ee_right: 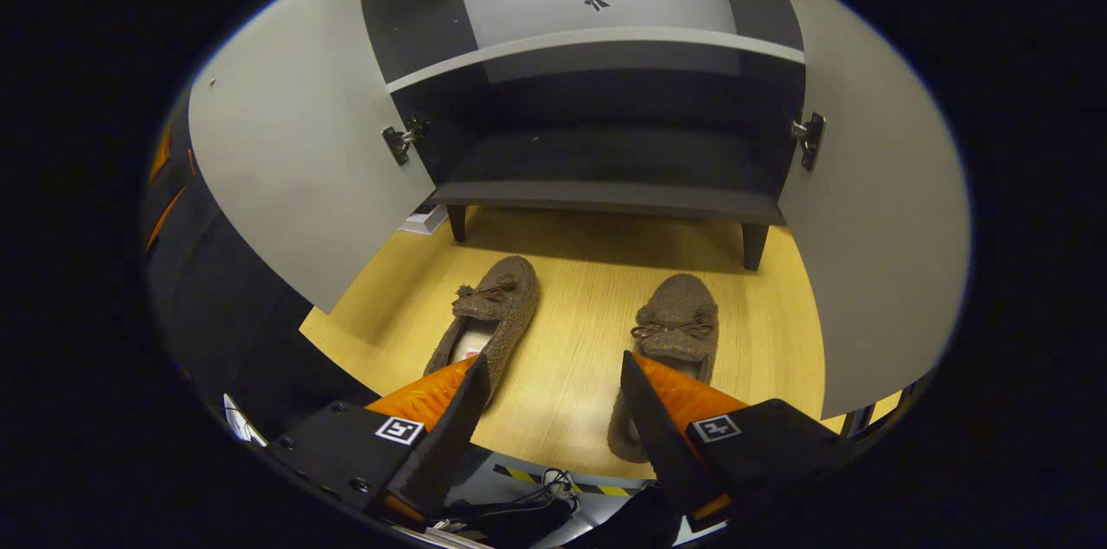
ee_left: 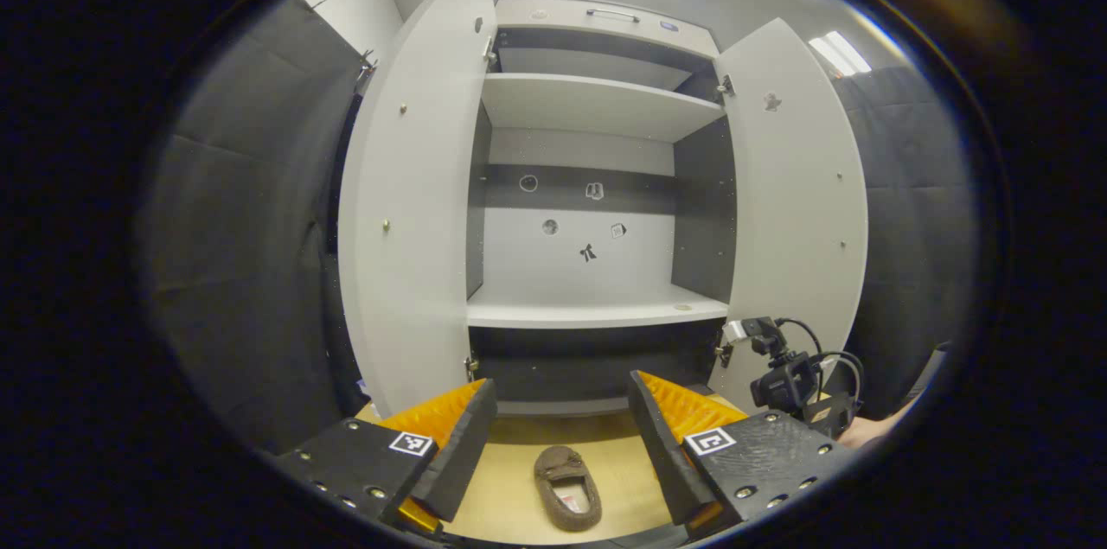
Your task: Grab one shoe with the right hand and put it into the shoe cabinet, grab the other shoe with the left hand and put it into the shoe cabinet; then close the right door with the right hand and the left door with the left hand.
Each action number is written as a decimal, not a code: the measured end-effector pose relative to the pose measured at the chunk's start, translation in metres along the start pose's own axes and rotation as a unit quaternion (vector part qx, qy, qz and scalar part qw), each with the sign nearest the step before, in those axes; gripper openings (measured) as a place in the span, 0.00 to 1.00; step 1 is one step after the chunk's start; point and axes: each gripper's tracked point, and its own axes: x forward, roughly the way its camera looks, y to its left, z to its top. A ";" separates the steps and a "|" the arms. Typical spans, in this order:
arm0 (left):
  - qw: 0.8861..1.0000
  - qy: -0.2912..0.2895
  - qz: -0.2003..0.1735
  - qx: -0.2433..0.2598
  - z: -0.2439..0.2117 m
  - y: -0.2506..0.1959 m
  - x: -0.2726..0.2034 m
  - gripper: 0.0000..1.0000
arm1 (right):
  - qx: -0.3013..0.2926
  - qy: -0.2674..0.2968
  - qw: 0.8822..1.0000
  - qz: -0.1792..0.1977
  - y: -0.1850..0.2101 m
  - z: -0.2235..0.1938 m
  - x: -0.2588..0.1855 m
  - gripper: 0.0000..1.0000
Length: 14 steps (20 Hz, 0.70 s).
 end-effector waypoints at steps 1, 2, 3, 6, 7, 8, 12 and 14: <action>1.000 0.005 0.001 -0.002 -0.004 0.001 0.001 0.89 | 0.014 0.007 1.000 -0.001 -0.003 -0.003 0.008 0.97; 1.000 0.012 0.000 -0.005 -0.010 0.001 0.001 0.89 | 0.024 0.013 1.000 -0.006 -0.007 -0.006 0.017 0.93; 1.000 0.021 -0.001 -0.004 -0.015 0.000 0.001 0.89 | 0.029 0.017 0.999 -0.015 -0.014 -0.007 0.027 0.97; 0.999 0.041 -0.010 0.016 -0.029 -0.006 0.001 0.89 | 0.043 0.044 0.997 -0.044 -0.031 -0.020 0.051 0.93; 0.999 0.045 -0.014 0.021 -0.032 -0.008 0.001 0.89 | 0.054 0.051 0.996 -0.046 -0.033 -0.023 0.059 0.99; 0.998 0.051 -0.018 0.023 -0.037 -0.010 0.001 0.89 | 0.062 0.058 0.995 -0.050 -0.036 -0.028 0.065 0.99; 0.996 0.079 -0.031 0.007 -0.055 -0.017 0.004 0.89 | 0.022 0.053 0.994 -0.091 -0.061 -0.030 0.089 0.99; 0.995 0.087 -0.043 -0.004 -0.059 -0.021 0.006 0.89 | 0.009 0.049 0.992 -0.113 -0.070 -0.029 0.101 0.99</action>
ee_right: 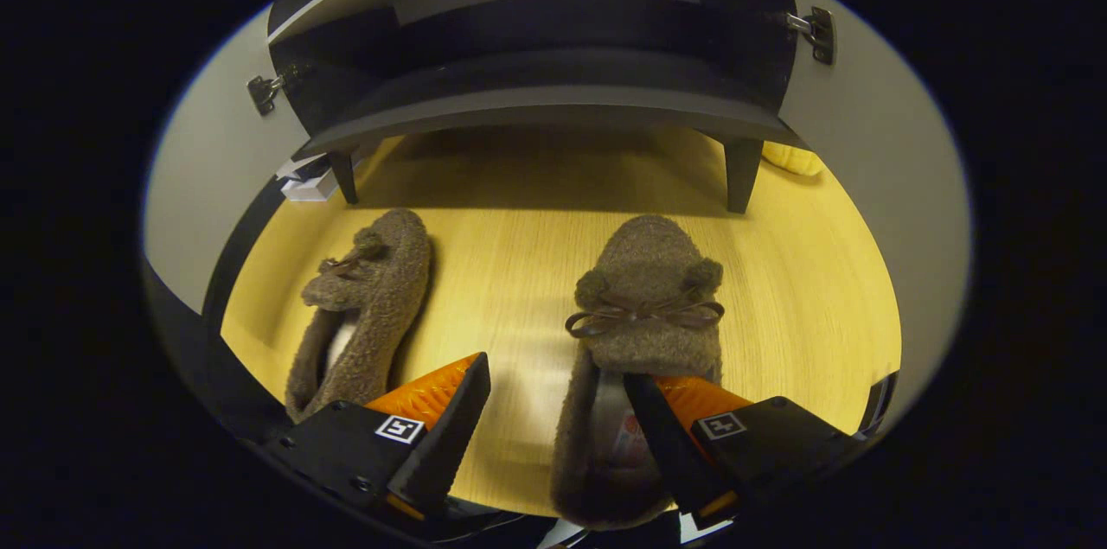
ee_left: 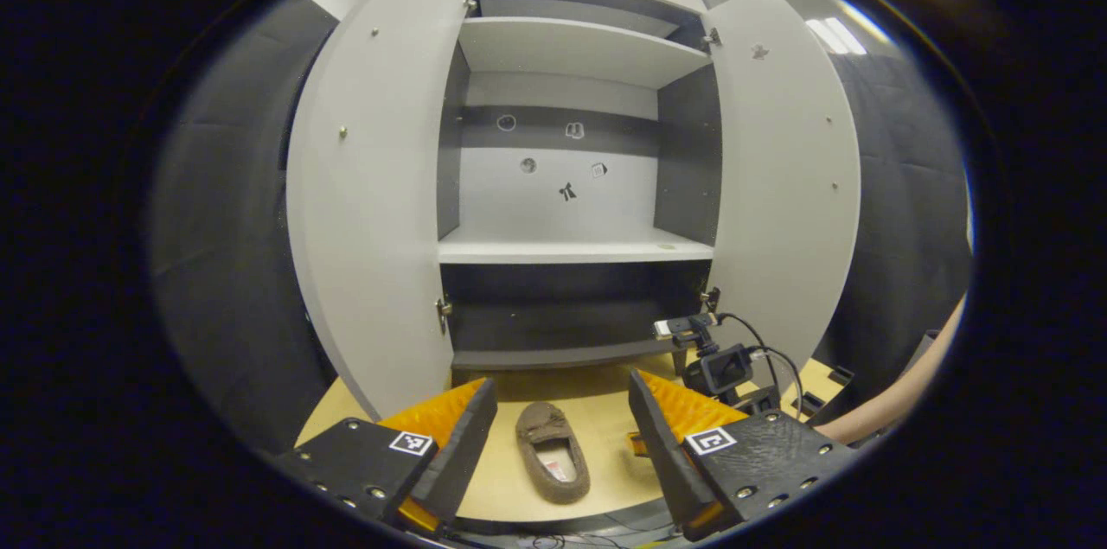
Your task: Grab one shoe with the right hand and put it into the shoe cabinet, grab the other shoe with the left hand and put it into the shoe cabinet; then close the right door with the right hand and the left door with the left hand.
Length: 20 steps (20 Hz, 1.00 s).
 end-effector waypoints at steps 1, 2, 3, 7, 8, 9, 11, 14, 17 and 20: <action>1.000 0.002 0.002 -0.001 -0.001 0.001 0.001 0.89 | -0.006 0.002 1.000 -0.014 -0.004 0.000 0.006 0.99; 1.000 0.005 0.004 -0.001 -0.002 0.002 0.001 0.89 | -0.014 0.005 0.999 -0.028 -0.007 -0.001 0.012 0.98; 1.000 0.006 0.006 -0.002 -0.002 0.003 0.003 0.89 | -0.022 0.004 0.999 -0.043 -0.010 0.000 0.013 0.94; 0.999 0.012 0.014 -0.028 -0.003 0.009 0.013 0.89 | -0.078 0.017 0.990 -0.115 -0.030 -0.004 0.013 0.68; 0.999 0.016 0.016 -0.037 -0.006 0.010 0.016 0.89 | -0.081 0.015 0.990 -0.117 -0.029 -0.002 0.012 0.52; 0.999 0.017 0.017 -0.043 -0.007 0.010 0.018 0.89 | -0.083 0.022 0.990 -0.115 -0.030 -0.005 0.016 0.36; 0.999 0.019 0.018 -0.047 -0.007 0.009 0.020 0.89 | -0.091 0.033 0.989 -0.115 -0.032 -0.005 0.015 0.36; 0.999 0.021 0.027 -0.022 -0.008 0.012 0.018 0.89 | -0.075 0.044 0.993 -0.076 -0.029 -0.004 0.018 0.22; 0.999 0.022 0.027 -0.015 -0.008 0.010 0.012 0.89 | -0.073 0.059 0.995 -0.043 -0.032 -0.015 0.000 0.05; 0.999 0.022 0.042 0.013 -0.008 0.011 0.004 0.89 | -0.106 0.053 0.992 -0.040 -0.035 -0.030 -0.028 0.05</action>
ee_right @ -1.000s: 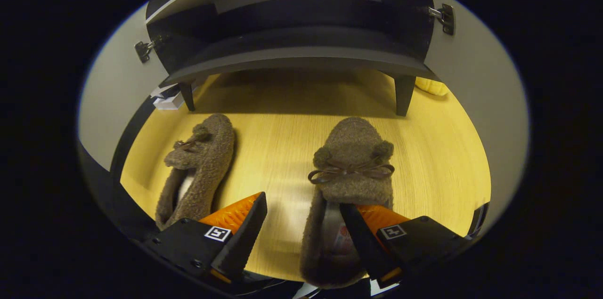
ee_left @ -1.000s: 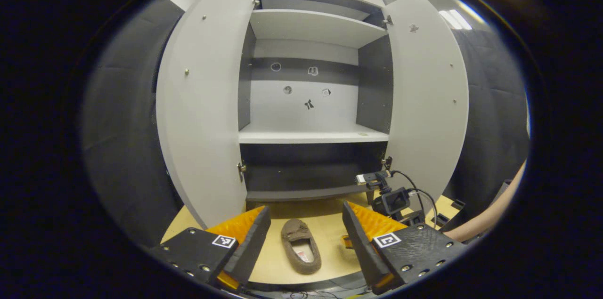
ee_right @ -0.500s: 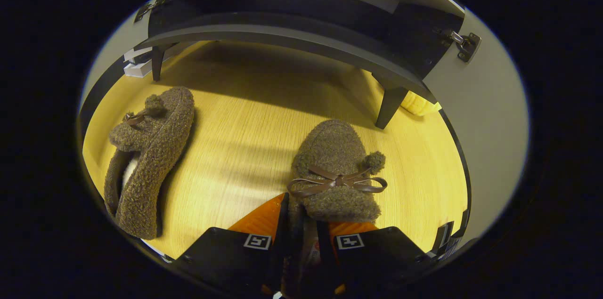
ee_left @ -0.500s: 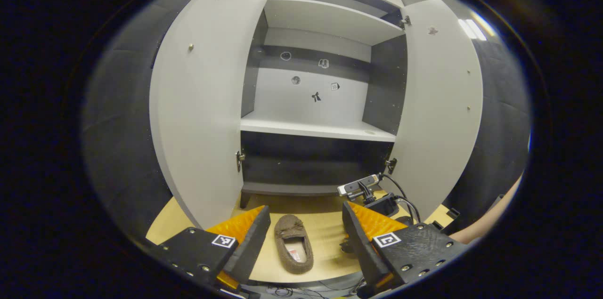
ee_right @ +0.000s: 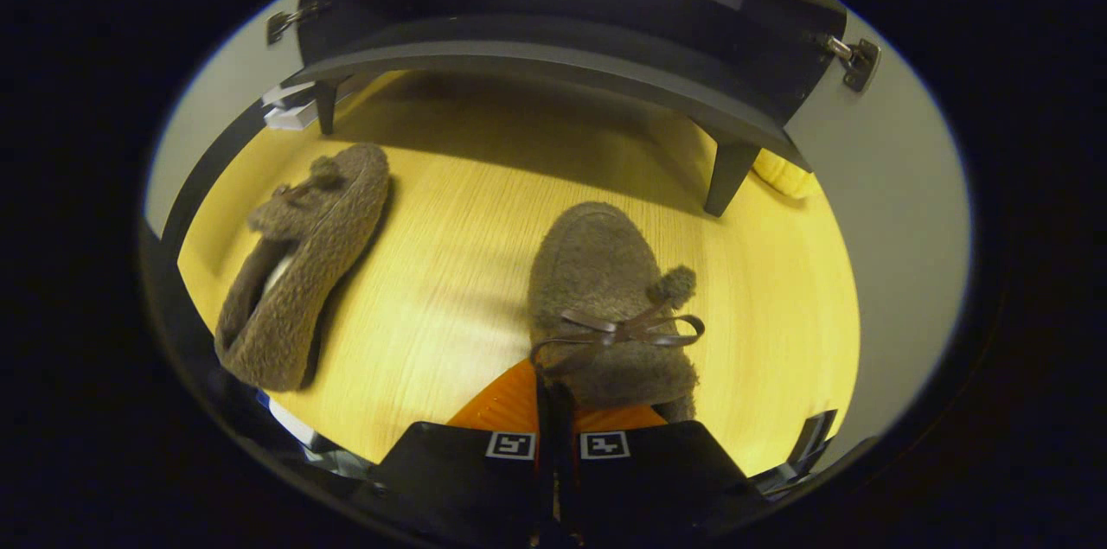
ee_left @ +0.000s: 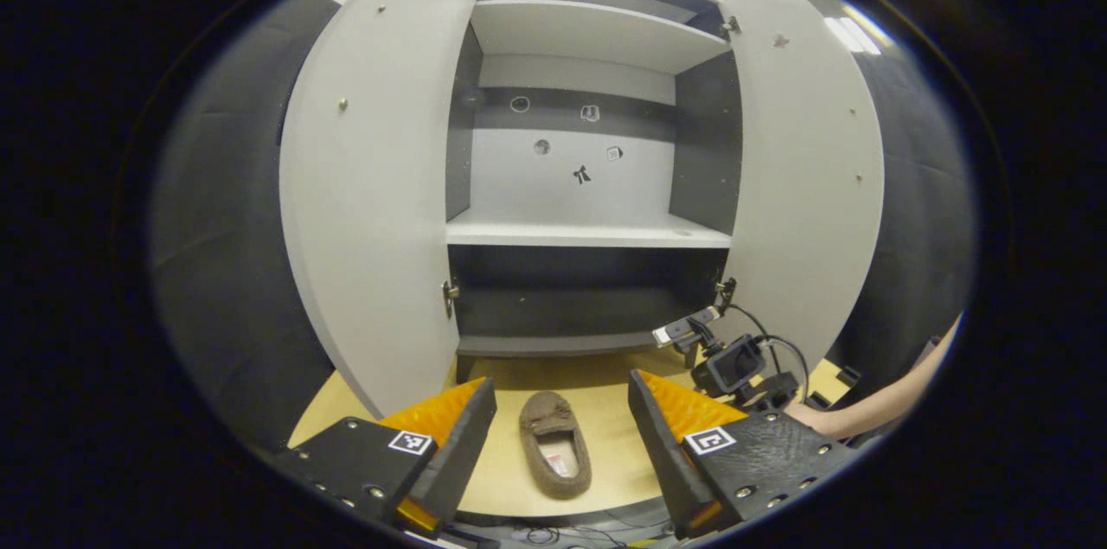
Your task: Grab one shoe with the right hand and put it into the shoe cabinet, grab the other shoe with the left hand and put it into the shoe cabinet; then close the right door with the right hand and the left door with the left hand.
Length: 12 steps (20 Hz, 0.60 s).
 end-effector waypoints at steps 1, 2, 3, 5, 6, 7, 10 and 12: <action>1.000 -0.002 0.002 0.006 0.001 0.000 -0.003 0.89 | 0.015 0.006 1.000 0.015 0.008 -0.009 -0.011 0.05; 1.000 -0.004 0.002 0.008 0.000 -0.001 -0.005 0.89 | 0.035 0.009 0.999 0.034 0.015 -0.019 -0.023 0.05; 1.000 -0.006 0.002 0.007 0.000 -0.002 -0.008 0.89 | 0.050 0.010 0.998 0.048 0.020 -0.027 -0.034 0.05; 1.000 -0.003 -0.001 0.005 -0.005 -0.004 -0.012 0.89 | 0.073 0.010 0.995 0.065 0.024 -0.039 -0.052 0.05; 1.000 0.000 -0.002 0.005 -0.008 -0.004 -0.015 0.89 | 0.080 0.008 0.994 0.067 0.024 -0.042 -0.060 0.05; 1.000 0.003 -0.003 0.007 -0.011 -0.004 -0.016 0.89 | 0.087 0.005 0.994 0.065 0.020 -0.043 -0.070 0.05; 1.000 0.006 -0.009 0.012 -0.016 -0.006 -0.021 0.89 | 0.110 -0.011 0.992 0.067 0.014 -0.037 -0.095 0.05; 1.000 0.008 -0.014 0.013 -0.019 -0.008 -0.022 0.89 | 0.126 -0.029 0.988 0.079 0.015 -0.024 -0.115 0.04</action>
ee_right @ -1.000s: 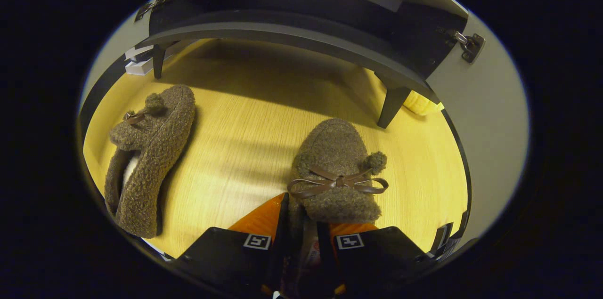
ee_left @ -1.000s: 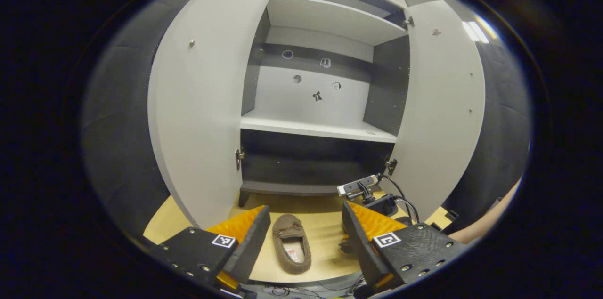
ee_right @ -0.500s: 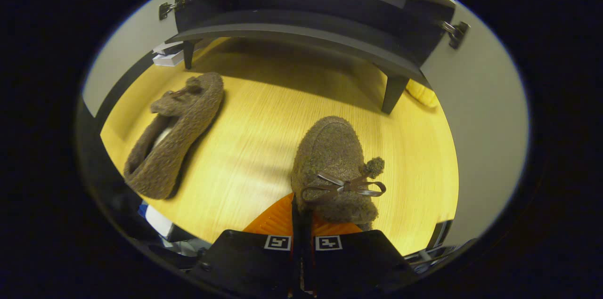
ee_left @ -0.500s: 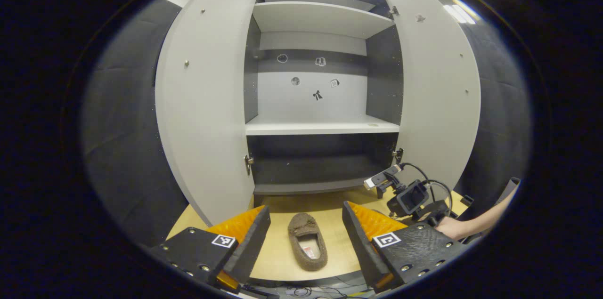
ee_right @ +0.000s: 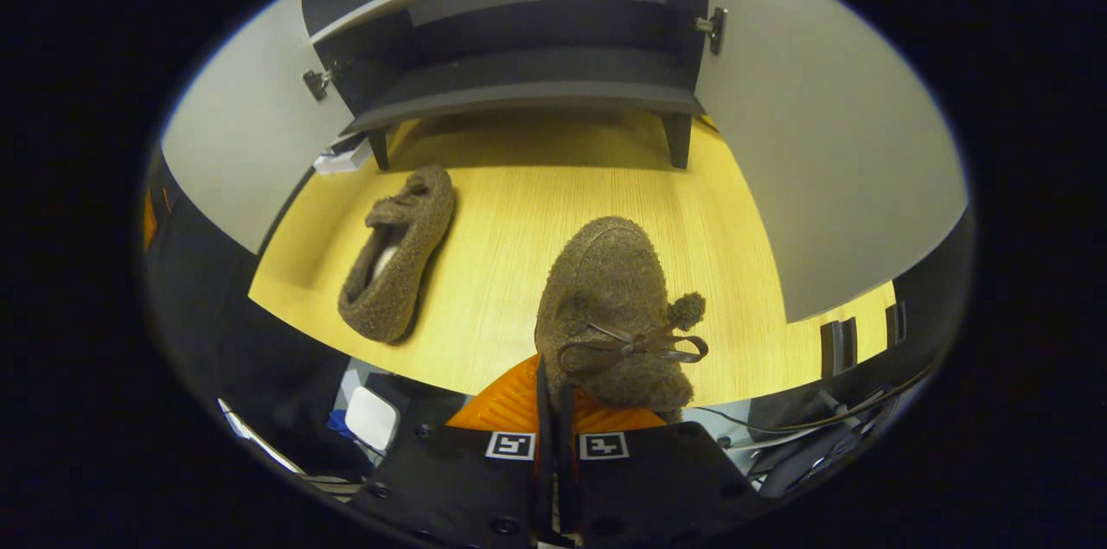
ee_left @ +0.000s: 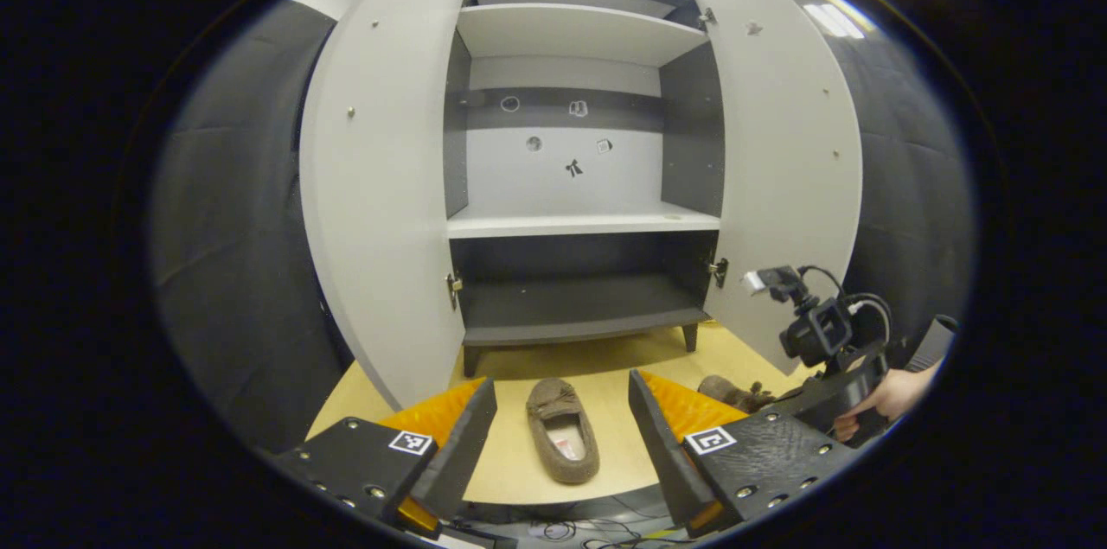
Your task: Grab one shoe with the right hand and put it into the shoe cabinet, grab the other shoe with the left hand and put it into the shoe cabinet; then close the right door with the right hand and the left door with the left hand.
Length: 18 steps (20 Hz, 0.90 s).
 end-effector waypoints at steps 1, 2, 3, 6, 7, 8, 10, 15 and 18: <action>1.000 0.000 -0.001 0.000 -0.001 0.000 0.000 0.89 | 0.003 -0.010 1.000 0.007 0.005 0.008 -0.010 0.04; 1.000 0.000 -0.002 0.000 -0.001 -0.001 -0.001 0.89 | 0.005 -0.020 1.000 0.012 0.007 0.014 -0.020 0.05; 1.000 0.000 -0.003 0.000 -0.001 -0.001 -0.002 0.89 | 0.006 -0.031 0.999 0.014 0.009 0.022 -0.032 0.05; 1.000 -0.003 -0.006 0.000 0.000 -0.004 -0.005 0.89 | 0.011 -0.066 0.997 0.032 0.023 0.050 -0.065 0.04; 1.000 -0.003 -0.007 0.001 0.000 -0.005 -0.006 0.89 | 0.012 -0.078 0.996 0.037 0.028 0.061 -0.076 0.05; 1.000 -0.004 -0.007 0.002 0.000 -0.005 -0.008 0.89 | 0.014 -0.091 0.995 0.043 0.036 0.071 -0.083 0.05; 1.000 -0.007 -0.002 0.004 0.002 -0.003 -0.011 0.89 | 0.007 -0.120 0.991 0.054 0.048 0.102 -0.096 0.04; 1.000 -0.010 0.022 -0.009 0.006 0.008 -0.018 0.89 | -0.016 -0.185 0.979 0.078 0.067 0.183 -0.127 0.04; 0.999 -0.008 0.027 -0.024 0.010 0.011 -0.019 0.89 | -0.024 -0.229 0.970 0.081 0.076 0.238 -0.138 0.04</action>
